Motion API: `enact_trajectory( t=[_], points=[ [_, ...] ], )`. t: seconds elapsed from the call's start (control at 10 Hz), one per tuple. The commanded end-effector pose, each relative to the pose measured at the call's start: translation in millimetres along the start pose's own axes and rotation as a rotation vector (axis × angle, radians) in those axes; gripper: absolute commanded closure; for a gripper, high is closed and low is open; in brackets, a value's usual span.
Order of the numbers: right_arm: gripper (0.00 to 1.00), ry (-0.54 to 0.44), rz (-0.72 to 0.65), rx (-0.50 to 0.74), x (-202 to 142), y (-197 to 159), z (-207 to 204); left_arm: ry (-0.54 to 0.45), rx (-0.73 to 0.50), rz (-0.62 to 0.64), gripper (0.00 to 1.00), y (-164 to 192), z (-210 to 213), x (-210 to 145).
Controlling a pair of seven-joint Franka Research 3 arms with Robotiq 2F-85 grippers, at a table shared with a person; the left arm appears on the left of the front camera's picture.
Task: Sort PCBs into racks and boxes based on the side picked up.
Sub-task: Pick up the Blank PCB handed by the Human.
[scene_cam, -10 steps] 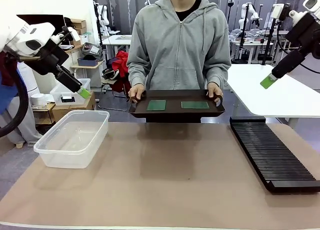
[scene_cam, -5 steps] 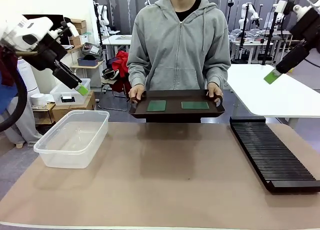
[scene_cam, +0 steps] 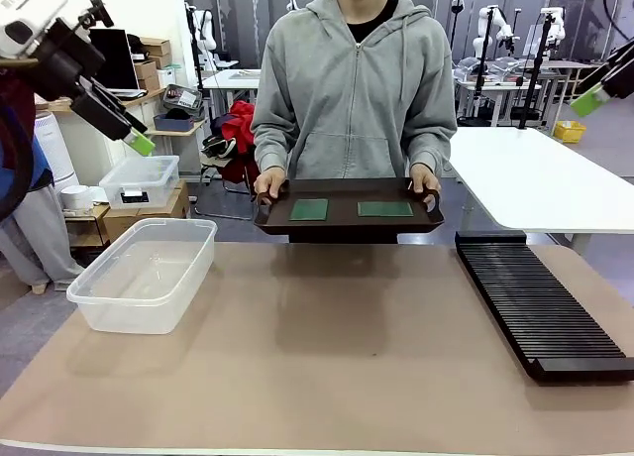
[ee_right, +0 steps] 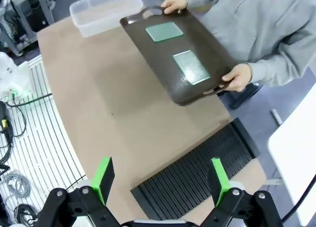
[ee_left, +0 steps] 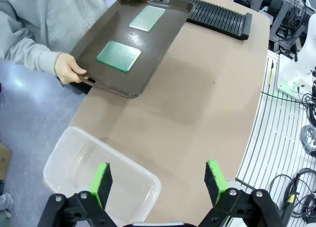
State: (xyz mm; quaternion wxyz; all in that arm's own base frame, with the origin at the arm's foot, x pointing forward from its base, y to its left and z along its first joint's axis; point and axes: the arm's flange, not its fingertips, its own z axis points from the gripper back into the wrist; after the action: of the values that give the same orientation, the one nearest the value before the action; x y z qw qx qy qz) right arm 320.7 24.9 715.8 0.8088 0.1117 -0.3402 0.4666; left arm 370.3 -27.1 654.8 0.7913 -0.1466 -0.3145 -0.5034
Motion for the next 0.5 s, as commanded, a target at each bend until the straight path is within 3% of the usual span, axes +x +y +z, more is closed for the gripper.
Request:
enact_trajectory(
  t=[0.0,0.3,0.4],
  points=[
    [0.00,-0.040,0.002,-0.027,-9,-2,5,-0.029,0.022,-0.032,0.00,2,7,-4],
    [0.00,-0.062,-0.041,-0.043,-9,-9,6,-0.077,0.043,0.008,0.00,3,6,-4],
    [0.00,-0.029,-0.016,-0.036,-6,-4,15,-0.015,0.028,-0.010,0.00,2,12,2]
  ],
)
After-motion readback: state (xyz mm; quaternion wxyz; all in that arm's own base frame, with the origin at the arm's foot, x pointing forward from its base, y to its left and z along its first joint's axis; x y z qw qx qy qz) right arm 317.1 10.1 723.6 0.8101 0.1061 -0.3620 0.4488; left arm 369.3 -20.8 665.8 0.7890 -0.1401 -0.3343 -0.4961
